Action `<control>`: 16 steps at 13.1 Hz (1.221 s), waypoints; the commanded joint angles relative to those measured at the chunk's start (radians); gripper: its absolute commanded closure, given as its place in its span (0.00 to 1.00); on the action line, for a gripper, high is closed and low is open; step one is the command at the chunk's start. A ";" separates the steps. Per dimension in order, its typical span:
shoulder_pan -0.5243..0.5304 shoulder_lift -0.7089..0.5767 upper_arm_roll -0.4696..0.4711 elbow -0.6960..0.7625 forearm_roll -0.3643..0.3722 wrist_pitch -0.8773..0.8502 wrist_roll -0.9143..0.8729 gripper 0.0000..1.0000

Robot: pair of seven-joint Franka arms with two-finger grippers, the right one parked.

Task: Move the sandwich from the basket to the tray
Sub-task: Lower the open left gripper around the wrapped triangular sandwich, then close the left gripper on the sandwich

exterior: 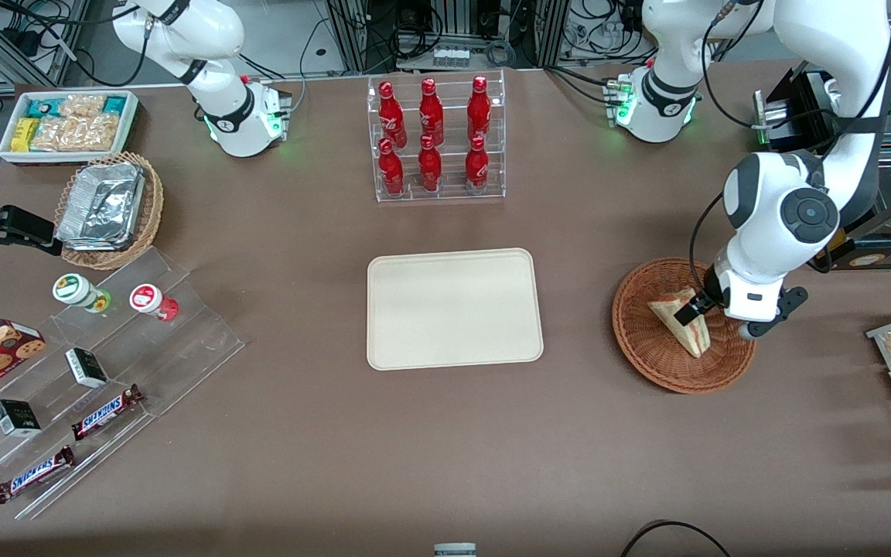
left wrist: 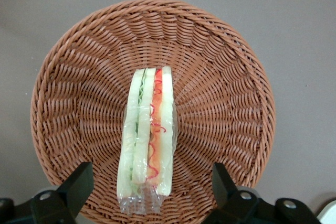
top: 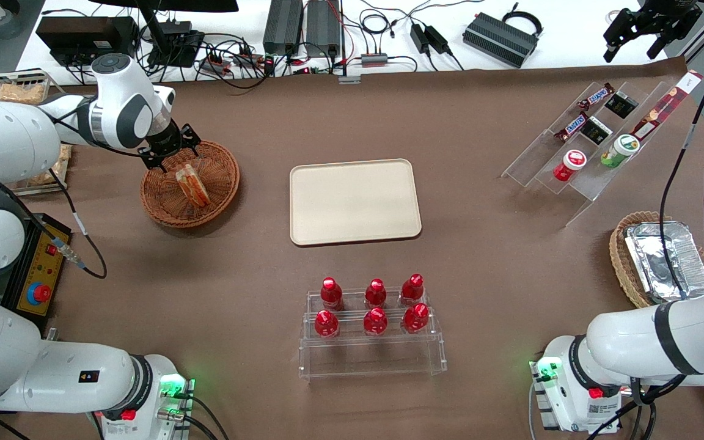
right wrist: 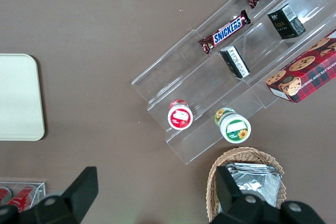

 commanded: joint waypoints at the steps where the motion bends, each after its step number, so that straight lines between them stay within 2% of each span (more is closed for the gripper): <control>1: -0.006 -0.004 0.002 -0.019 0.001 0.022 -0.027 0.00; 16: -0.005 0.102 0.002 -0.020 -0.020 0.072 -0.053 0.00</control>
